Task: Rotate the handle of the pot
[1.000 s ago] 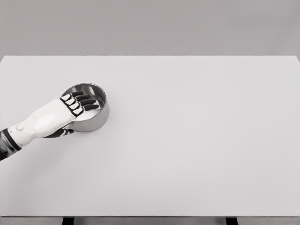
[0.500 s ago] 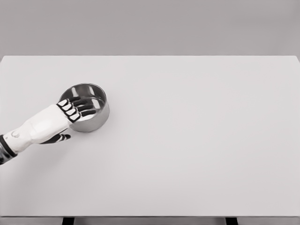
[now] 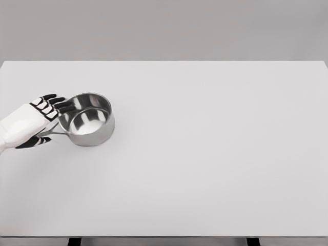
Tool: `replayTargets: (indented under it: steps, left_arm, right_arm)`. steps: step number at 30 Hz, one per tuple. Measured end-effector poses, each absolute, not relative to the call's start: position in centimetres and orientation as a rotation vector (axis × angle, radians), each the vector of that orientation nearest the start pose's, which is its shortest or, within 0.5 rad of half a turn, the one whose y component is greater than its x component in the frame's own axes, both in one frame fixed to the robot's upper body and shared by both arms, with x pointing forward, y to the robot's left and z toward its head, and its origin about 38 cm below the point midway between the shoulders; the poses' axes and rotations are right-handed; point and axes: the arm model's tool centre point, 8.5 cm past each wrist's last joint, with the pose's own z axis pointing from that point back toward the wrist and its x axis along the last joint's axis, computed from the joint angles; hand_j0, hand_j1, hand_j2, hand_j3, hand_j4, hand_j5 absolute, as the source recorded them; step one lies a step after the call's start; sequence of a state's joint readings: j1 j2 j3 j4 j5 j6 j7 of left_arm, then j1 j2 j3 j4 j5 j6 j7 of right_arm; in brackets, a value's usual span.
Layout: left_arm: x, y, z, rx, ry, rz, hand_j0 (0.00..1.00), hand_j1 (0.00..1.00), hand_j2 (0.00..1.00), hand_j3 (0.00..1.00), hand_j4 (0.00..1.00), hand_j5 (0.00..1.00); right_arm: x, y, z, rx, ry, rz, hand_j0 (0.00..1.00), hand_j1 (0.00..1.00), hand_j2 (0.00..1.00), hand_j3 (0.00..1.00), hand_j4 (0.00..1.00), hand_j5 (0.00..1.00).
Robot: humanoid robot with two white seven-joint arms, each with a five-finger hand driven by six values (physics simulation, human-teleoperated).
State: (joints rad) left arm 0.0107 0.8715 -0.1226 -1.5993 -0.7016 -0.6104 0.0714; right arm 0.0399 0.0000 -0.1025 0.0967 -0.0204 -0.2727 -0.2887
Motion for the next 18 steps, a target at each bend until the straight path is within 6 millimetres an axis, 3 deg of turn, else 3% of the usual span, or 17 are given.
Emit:
replayTargets:
  steps: [8, 14, 18]
  left_arm:
    - [34.3, 40.8, 17.4, 0.828, -1.608, -1.713, 1.0, 1.0, 1.0, 1.0, 1.0, 1.0]
    - [35.5, 42.4, 19.4, 0.909, -1.609, -1.676, 1.0, 1.0, 1.0, 1.0, 1.0, 1.0]
    - [36.0, 43.2, 19.7, 0.933, -1.594, -1.66, 1.0, 1.0, 1.0, 1.0, 1.0, 1.0]
  right_arm:
    - [-3.4, -29.5, -25.1, -0.39, -0.124, -0.136, 1.0, 1.0, 1.0, 1.0, 1.0, 1.0]
    - [-3.4, -29.5, -25.1, -0.39, -0.124, -0.136, 1.0, 1.0, 1.0, 1.0, 1.0, 1.0]
    - [-3.4, -29.5, -25.1, -0.39, -0.124, -0.136, 1.0, 1.0, 1.0, 1.0, 1.0, 1.0]
